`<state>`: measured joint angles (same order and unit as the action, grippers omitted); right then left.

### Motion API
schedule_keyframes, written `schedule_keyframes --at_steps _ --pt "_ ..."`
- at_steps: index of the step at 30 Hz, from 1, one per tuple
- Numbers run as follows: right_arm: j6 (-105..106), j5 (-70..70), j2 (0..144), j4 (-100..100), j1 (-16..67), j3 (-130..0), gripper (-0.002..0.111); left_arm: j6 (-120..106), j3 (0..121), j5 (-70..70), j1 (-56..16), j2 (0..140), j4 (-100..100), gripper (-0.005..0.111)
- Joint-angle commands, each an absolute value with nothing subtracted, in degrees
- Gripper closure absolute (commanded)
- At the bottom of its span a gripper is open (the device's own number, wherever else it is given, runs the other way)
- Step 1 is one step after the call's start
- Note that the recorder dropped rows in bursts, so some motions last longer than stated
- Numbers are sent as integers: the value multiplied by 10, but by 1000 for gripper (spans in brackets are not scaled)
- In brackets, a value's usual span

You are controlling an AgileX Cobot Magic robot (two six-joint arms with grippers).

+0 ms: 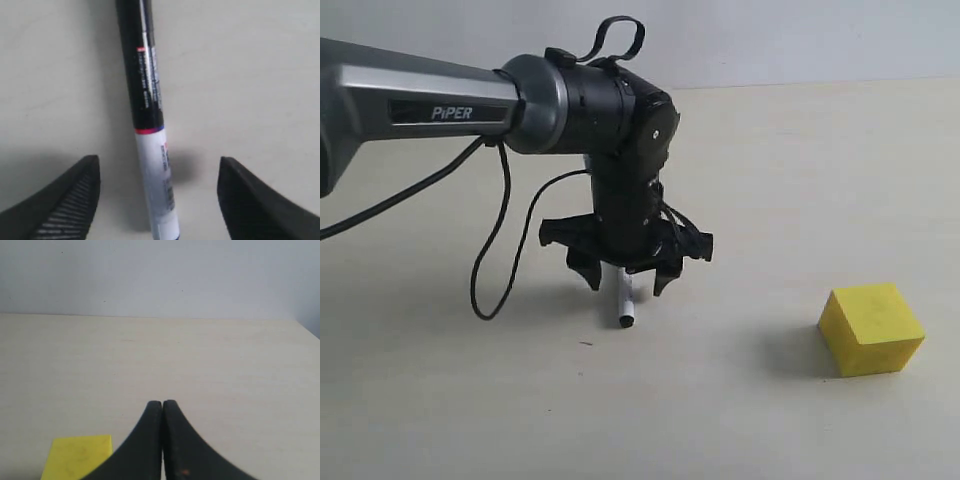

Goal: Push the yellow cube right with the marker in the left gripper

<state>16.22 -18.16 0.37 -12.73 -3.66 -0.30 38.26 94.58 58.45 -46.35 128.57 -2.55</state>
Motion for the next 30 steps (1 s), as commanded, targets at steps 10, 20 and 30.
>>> schedule_keyframes --at_steps 10,20,30 --pt "163 -179 0 -125 -40 0 108 150 666 217 -535 973 13 107" --pt "163 -179 0 -125 -40 0 108 140 134 -116 -549 462 13 107" --pt "163 -179 0 -125 -40 0 108 140 89 -113 -549 361 12 107"
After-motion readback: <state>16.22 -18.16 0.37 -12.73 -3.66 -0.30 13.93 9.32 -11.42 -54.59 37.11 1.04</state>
